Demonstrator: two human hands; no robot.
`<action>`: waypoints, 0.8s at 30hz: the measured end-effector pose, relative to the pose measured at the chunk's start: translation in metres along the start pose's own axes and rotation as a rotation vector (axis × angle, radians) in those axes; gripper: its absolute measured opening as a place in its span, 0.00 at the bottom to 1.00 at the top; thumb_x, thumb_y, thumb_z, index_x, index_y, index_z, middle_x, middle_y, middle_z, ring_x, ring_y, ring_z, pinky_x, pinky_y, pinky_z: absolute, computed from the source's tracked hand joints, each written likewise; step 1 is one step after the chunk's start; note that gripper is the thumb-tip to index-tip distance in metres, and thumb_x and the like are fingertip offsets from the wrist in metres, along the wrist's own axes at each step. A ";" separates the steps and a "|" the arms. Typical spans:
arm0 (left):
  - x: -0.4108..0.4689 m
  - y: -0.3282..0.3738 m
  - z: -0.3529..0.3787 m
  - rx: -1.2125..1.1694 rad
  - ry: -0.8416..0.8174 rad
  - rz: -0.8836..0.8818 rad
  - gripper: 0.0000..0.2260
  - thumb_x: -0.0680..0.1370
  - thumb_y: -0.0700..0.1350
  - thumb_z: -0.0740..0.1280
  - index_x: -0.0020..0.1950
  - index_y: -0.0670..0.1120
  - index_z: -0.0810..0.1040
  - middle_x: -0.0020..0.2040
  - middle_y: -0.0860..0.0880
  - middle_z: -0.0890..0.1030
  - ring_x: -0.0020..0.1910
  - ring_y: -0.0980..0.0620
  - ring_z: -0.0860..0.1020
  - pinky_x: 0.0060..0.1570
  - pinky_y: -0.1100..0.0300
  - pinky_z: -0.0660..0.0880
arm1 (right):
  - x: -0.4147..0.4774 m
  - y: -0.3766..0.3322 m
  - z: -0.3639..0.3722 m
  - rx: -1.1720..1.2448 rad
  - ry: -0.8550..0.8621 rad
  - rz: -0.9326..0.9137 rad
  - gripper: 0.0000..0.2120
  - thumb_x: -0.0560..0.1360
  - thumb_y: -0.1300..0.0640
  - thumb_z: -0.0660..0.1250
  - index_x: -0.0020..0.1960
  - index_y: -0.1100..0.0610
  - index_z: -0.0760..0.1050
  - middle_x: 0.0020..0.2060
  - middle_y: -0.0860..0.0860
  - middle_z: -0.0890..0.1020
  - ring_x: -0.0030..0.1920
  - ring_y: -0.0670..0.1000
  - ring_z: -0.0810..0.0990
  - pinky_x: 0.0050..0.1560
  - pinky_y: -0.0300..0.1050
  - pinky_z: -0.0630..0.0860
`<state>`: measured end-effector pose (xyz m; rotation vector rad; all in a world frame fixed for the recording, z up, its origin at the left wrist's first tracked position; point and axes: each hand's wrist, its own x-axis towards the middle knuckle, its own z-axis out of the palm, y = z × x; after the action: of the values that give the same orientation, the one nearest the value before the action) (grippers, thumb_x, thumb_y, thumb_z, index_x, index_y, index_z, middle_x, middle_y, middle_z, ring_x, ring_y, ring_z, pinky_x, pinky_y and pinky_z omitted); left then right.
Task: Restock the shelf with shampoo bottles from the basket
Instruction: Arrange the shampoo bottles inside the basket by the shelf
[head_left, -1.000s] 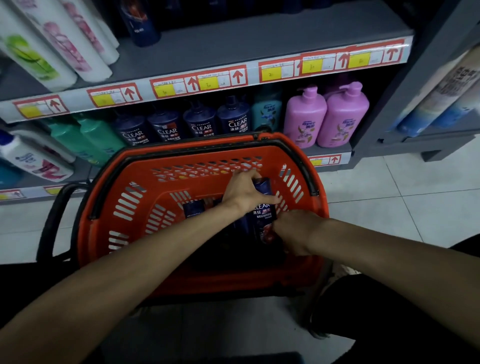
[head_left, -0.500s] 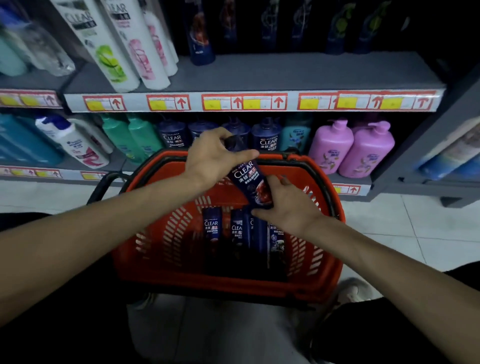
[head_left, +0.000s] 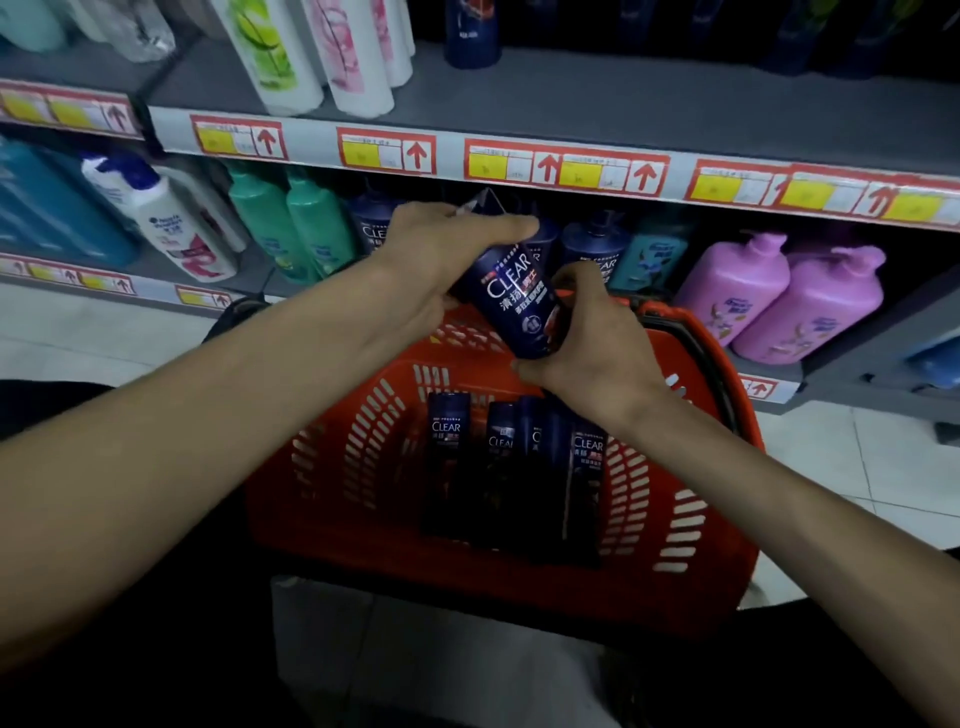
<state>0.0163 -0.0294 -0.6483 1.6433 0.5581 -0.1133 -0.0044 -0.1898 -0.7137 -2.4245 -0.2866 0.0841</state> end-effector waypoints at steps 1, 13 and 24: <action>0.000 0.001 -0.001 -0.025 -0.011 -0.027 0.14 0.67 0.48 0.82 0.43 0.46 0.79 0.34 0.51 0.82 0.27 0.58 0.80 0.28 0.65 0.78 | 0.000 -0.001 0.000 0.022 -0.012 0.013 0.38 0.62 0.51 0.82 0.65 0.50 0.65 0.49 0.46 0.80 0.46 0.51 0.81 0.45 0.50 0.79; -0.005 -0.001 -0.008 -0.074 -0.166 0.085 0.18 0.76 0.62 0.70 0.57 0.50 0.84 0.48 0.53 0.87 0.48 0.54 0.86 0.54 0.54 0.81 | -0.005 -0.004 -0.012 0.638 -0.076 0.291 0.27 0.67 0.59 0.79 0.64 0.49 0.78 0.51 0.46 0.85 0.47 0.44 0.85 0.46 0.40 0.81; -0.018 -0.006 -0.007 -0.044 -0.231 0.145 0.15 0.79 0.57 0.69 0.59 0.49 0.83 0.51 0.50 0.87 0.50 0.51 0.86 0.54 0.53 0.81 | -0.011 -0.018 -0.033 1.400 -0.217 0.446 0.18 0.64 0.59 0.61 0.52 0.59 0.75 0.43 0.59 0.76 0.41 0.58 0.76 0.47 0.51 0.74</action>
<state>-0.0032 -0.0278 -0.6457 1.5964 0.2631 -0.1806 -0.0141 -0.2000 -0.6770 -1.0361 0.2018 0.5425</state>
